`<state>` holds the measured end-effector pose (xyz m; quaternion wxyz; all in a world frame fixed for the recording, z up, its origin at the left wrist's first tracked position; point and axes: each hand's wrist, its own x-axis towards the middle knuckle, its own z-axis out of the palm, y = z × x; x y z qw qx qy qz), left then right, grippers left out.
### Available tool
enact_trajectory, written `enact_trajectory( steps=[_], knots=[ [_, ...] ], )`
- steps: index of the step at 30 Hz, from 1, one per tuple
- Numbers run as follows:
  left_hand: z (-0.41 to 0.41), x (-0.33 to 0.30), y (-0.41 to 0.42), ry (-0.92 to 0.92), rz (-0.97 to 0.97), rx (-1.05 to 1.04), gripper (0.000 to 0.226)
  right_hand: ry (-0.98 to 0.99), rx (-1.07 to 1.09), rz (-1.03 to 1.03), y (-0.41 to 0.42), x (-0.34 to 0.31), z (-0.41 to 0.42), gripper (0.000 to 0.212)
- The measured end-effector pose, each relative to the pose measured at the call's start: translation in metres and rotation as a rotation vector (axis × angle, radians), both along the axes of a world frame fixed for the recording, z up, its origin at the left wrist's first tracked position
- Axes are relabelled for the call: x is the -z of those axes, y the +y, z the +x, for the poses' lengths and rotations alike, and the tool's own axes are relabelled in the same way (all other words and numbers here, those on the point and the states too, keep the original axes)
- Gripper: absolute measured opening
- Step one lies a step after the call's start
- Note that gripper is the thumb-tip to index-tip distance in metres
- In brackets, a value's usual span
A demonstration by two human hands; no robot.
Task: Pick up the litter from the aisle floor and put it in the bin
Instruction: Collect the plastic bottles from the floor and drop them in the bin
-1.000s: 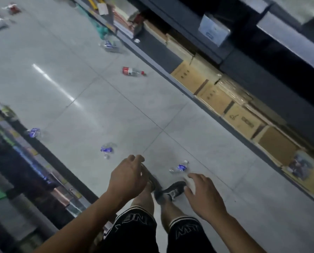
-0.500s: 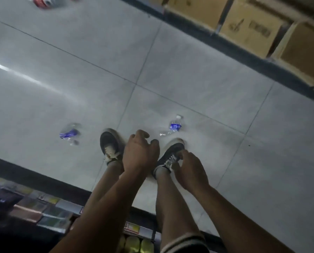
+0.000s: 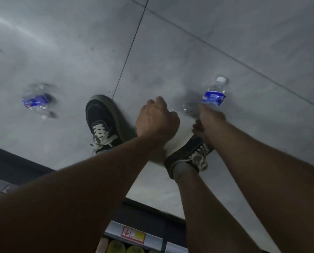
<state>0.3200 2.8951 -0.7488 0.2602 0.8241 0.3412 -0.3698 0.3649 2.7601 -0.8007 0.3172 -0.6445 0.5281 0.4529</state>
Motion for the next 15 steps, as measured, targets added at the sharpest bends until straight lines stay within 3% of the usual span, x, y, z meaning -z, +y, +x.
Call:
enact_trajectory(
  steps=[3, 6, 7, 9, 12, 15],
  knots=[
    [-0.014, 0.029, 0.022, 0.022, 0.021, 0.075, 0.033, 0.073, 0.162, 0.029, 0.009, 0.037, 0.007, 0.046],
    [-0.025, 0.042, 0.049, 0.033, 0.041, 0.094, 0.034, 0.094, 0.175, 0.082, 0.016, 0.055, 0.005, 0.022],
    [-0.028, 0.042, 0.058, 0.038, 0.049, 0.088, 0.034, 0.082, 0.166, 0.092, 0.018, 0.057, 0.004, 0.024],
    [-0.036, 0.038, 0.076, 0.048, 0.057, 0.060, 0.033, 0.028, 0.102, 0.087, 0.026, 0.051, 0.001, 0.030],
    [-0.044, 0.023, 0.101, 0.075, 0.049, -0.038, 0.031, -0.070, -0.008, 0.019, 0.046, 0.021, -0.004, 0.015],
    [-0.050, 0.002, 0.127, 0.077, 0.055, -0.180, 0.029, -0.152, -0.273, -0.009, 0.071, -0.007, -0.010, 0.006]
  ],
)
